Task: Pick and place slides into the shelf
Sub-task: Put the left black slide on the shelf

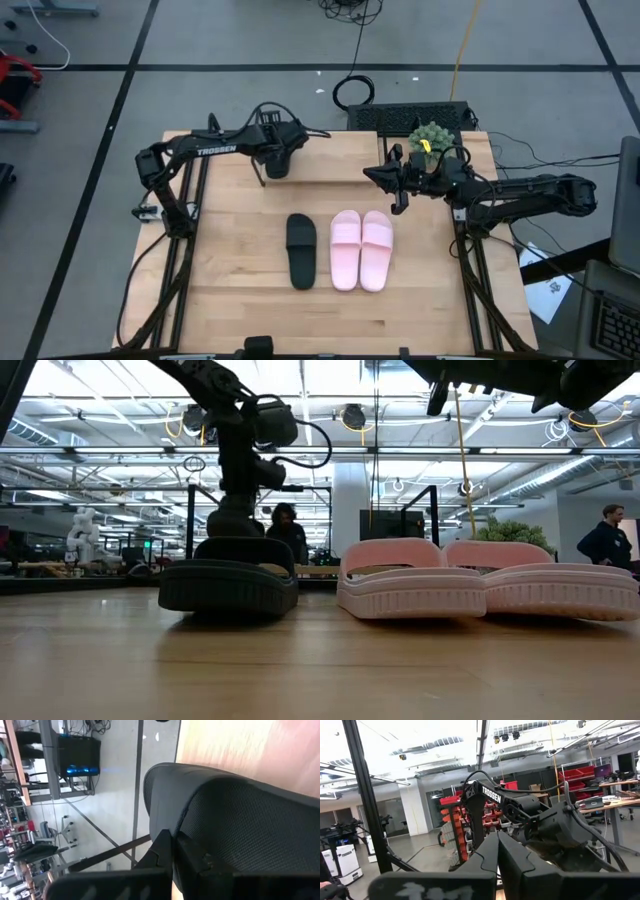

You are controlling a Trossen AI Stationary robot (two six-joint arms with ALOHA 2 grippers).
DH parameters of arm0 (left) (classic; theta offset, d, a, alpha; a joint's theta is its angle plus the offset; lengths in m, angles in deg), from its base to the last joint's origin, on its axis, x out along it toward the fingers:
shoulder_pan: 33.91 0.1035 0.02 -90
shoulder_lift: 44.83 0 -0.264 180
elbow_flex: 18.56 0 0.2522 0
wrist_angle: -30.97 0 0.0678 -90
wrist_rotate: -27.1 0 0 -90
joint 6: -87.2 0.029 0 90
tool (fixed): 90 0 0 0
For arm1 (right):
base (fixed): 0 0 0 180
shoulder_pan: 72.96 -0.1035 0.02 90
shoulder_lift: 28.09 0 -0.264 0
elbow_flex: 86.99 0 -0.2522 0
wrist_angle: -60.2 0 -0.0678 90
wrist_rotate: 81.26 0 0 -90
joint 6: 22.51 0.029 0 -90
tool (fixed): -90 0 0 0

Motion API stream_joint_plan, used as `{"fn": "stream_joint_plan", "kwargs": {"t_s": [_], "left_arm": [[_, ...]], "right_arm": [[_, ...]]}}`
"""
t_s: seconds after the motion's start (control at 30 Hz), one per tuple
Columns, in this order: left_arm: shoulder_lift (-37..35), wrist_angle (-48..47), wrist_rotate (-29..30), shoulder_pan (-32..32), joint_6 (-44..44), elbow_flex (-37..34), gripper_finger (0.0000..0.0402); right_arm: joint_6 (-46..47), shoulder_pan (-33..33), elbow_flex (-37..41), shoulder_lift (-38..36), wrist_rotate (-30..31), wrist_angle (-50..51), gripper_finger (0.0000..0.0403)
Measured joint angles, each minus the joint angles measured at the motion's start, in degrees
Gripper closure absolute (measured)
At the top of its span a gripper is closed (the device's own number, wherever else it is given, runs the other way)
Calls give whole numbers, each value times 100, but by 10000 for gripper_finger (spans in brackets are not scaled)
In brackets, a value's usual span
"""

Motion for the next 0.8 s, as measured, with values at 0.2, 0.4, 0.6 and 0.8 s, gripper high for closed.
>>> {"fn": "stream_joint_plan", "kwargs": {"t_s": [0.2,0.4,0.6,0.8], "left_arm": [[0,144,1,9,62,-159,402],[0,212,12,15,149,-314,402],[0,465,56,29,204,-472,401],[0,847,411,52,441,-478,401]], "right_arm": [[3,-2,0,0,0,-2,403],[17,-2,0,0,-2,1,403],[17,-4,0,0,-2,3,403],[17,-4,0,0,-4,88,403]]}}
